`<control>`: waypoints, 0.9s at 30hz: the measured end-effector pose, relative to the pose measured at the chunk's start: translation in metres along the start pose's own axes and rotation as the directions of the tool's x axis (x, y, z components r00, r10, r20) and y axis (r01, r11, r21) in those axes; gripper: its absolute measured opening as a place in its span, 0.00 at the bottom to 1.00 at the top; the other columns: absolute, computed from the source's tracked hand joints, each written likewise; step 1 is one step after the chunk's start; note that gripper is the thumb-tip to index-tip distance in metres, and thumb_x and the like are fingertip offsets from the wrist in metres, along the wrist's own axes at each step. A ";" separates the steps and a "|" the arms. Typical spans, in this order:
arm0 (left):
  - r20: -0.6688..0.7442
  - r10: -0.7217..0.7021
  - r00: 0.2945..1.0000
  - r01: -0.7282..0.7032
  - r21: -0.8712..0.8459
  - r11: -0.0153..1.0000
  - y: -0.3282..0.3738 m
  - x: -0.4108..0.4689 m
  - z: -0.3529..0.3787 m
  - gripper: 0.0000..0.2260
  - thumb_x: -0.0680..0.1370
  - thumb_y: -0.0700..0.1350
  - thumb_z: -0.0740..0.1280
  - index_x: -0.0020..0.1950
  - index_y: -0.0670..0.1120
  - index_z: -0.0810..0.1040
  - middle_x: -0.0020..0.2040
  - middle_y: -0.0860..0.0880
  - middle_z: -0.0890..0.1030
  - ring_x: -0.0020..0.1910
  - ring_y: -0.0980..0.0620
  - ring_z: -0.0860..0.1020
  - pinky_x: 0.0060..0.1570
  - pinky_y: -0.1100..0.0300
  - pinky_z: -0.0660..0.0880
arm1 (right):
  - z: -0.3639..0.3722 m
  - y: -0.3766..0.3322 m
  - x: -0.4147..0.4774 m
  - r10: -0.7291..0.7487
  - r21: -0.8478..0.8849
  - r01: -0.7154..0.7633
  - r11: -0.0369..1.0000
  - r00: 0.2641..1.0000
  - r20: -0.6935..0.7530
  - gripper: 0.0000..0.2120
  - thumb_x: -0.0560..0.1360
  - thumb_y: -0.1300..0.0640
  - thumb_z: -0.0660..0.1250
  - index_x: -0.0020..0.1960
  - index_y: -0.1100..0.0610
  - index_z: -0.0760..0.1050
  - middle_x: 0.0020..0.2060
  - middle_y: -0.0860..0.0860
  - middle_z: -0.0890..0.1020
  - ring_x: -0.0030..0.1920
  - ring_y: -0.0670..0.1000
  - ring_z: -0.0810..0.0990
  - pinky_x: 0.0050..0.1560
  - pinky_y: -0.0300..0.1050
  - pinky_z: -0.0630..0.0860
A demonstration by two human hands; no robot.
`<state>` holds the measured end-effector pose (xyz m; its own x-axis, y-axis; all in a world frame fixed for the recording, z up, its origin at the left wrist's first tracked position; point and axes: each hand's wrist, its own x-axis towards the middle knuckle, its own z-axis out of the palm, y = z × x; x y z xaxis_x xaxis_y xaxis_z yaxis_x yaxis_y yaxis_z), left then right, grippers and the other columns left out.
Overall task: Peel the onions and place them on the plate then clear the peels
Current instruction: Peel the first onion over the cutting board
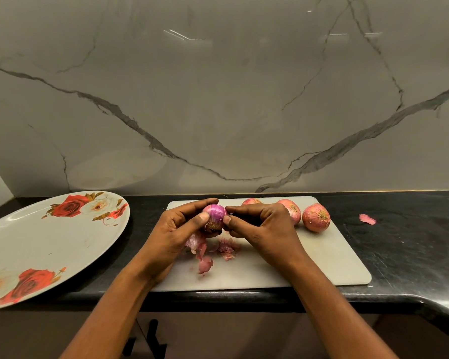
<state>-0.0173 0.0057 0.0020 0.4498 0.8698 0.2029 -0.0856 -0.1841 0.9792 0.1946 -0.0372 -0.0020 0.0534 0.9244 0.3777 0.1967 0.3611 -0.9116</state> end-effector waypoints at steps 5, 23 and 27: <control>0.000 0.047 0.999 -0.047 0.052 0.998 0.000 -0.002 0.002 0.19 0.77 0.42 0.74 0.69 0.47 0.81 0.66 0.44 0.83 0.62 0.42 0.84 0.64 0.48 0.81 | 0.000 0.000 0.000 -0.011 -0.002 0.011 1.000 1.000 -0.027 0.08 0.78 0.62 0.76 0.55 0.52 0.88 0.45 0.50 0.90 0.46 0.52 0.90 0.50 0.53 0.87; 0.031 0.073 0.997 -0.075 0.079 0.994 -0.002 -0.003 -0.001 0.22 0.76 0.40 0.75 0.69 0.49 0.80 0.68 0.47 0.81 0.65 0.43 0.83 0.64 0.49 0.81 | 0.001 0.000 0.002 0.046 0.039 -0.046 0.998 0.999 -0.008 0.11 0.79 0.68 0.71 0.58 0.59 0.86 0.46 0.54 0.90 0.46 0.52 0.90 0.50 0.49 0.87; -0.008 0.075 0.997 -0.075 0.061 0.995 -0.004 -0.001 -0.002 0.24 0.75 0.40 0.77 0.70 0.50 0.80 0.69 0.47 0.80 0.65 0.41 0.82 0.65 0.43 0.80 | 0.000 -0.001 0.001 0.047 0.038 -0.046 0.998 0.999 -0.025 0.06 0.79 0.63 0.73 0.53 0.58 0.88 0.44 0.54 0.89 0.46 0.54 0.90 0.50 0.53 0.87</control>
<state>-0.0191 0.0070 -0.0023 0.4347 0.8573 0.2759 -0.0648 -0.2758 0.9590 0.1945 -0.0370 -0.0006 0.0874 0.9370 0.3384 0.1570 0.3225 -0.9335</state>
